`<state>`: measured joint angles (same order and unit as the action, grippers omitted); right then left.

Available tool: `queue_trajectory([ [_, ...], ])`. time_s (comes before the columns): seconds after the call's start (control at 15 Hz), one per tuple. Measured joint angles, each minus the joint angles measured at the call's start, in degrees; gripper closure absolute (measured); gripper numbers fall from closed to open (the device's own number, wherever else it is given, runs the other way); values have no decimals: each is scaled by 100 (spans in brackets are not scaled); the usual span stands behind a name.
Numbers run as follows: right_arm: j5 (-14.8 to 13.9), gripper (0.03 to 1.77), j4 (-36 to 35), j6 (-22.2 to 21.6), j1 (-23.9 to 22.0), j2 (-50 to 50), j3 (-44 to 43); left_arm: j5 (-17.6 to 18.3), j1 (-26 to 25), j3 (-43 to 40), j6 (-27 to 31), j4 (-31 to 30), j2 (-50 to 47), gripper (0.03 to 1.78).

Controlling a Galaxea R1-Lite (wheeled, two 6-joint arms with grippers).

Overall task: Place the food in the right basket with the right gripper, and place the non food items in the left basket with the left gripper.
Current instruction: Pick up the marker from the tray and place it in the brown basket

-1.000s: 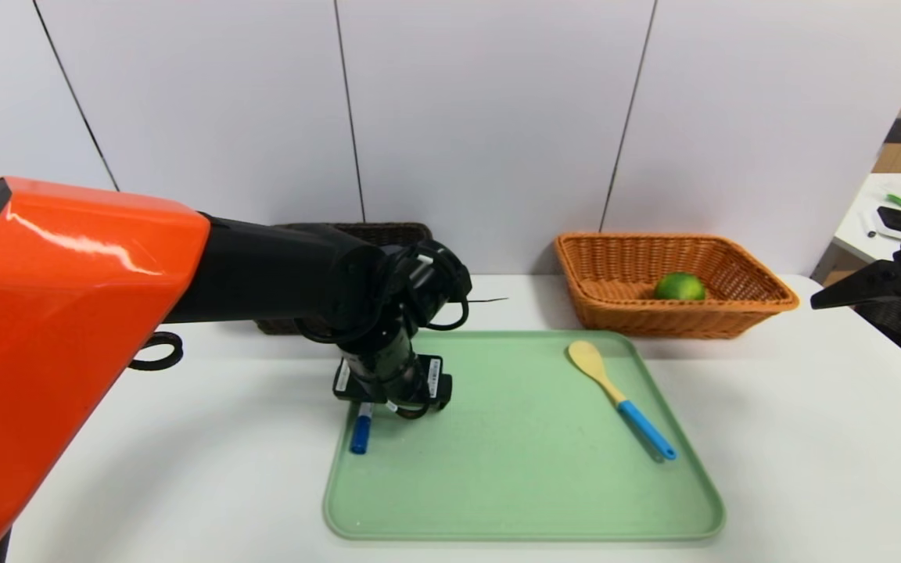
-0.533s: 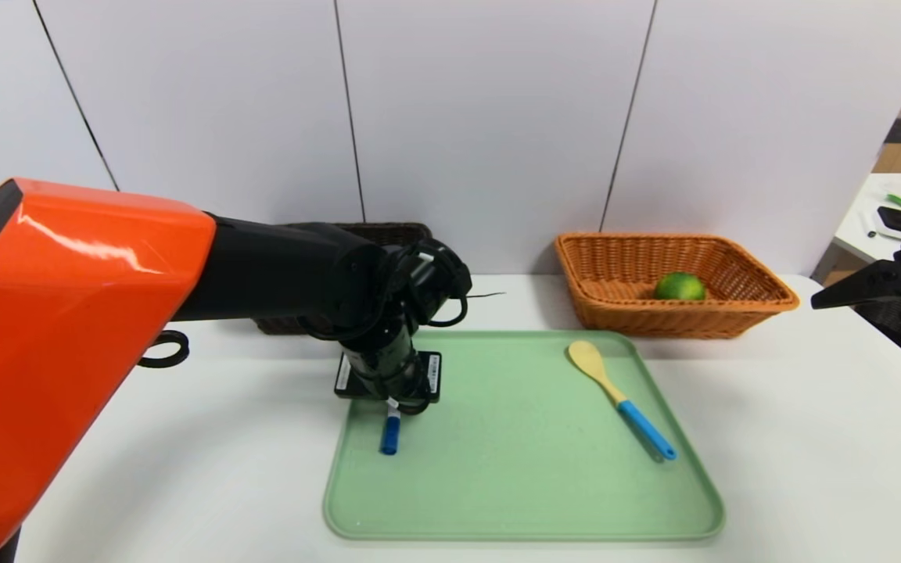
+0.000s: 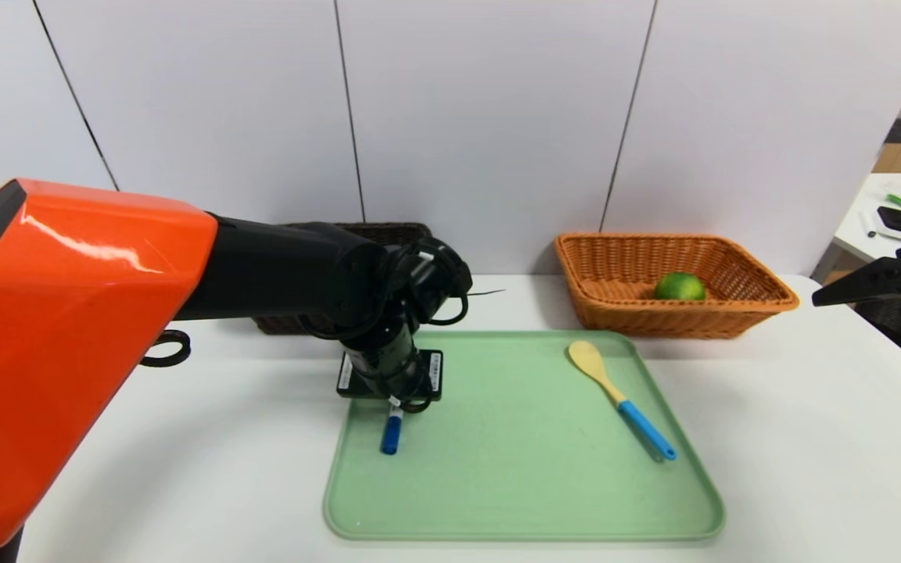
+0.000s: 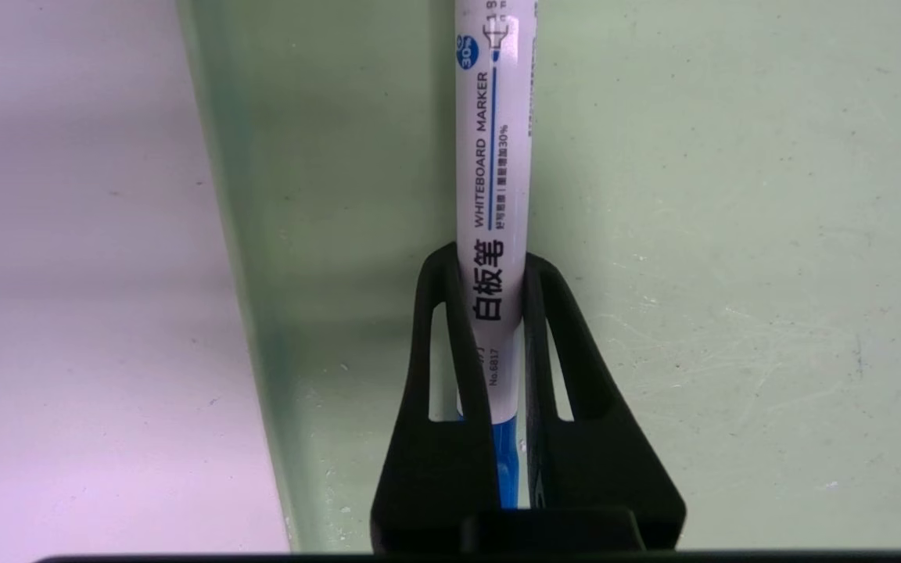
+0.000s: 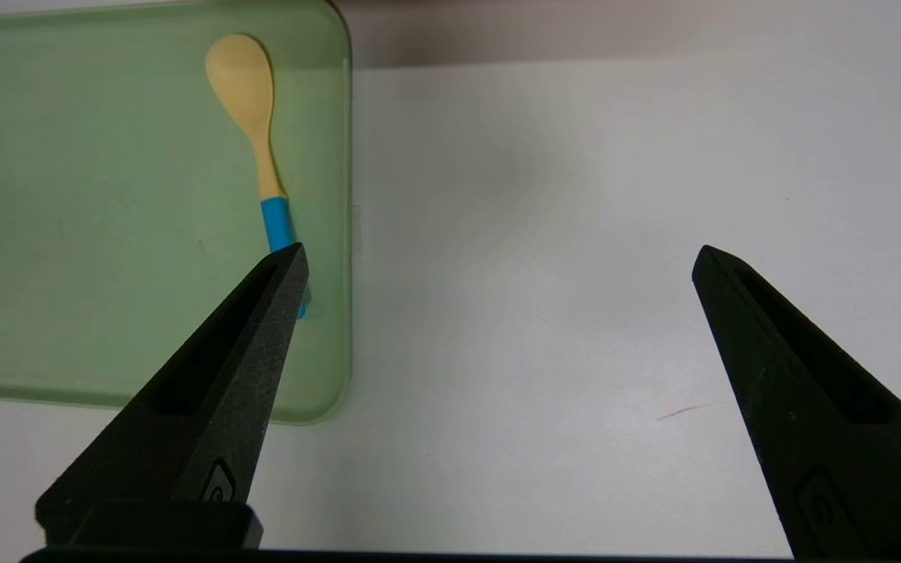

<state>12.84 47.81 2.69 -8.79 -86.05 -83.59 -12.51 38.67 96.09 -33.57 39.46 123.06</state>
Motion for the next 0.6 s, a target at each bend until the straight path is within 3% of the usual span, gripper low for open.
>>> queue_trajectory([
  [0.6,-2,10,17,-9,9,85,27,27,282,-48,-52,310,-226,165],
])
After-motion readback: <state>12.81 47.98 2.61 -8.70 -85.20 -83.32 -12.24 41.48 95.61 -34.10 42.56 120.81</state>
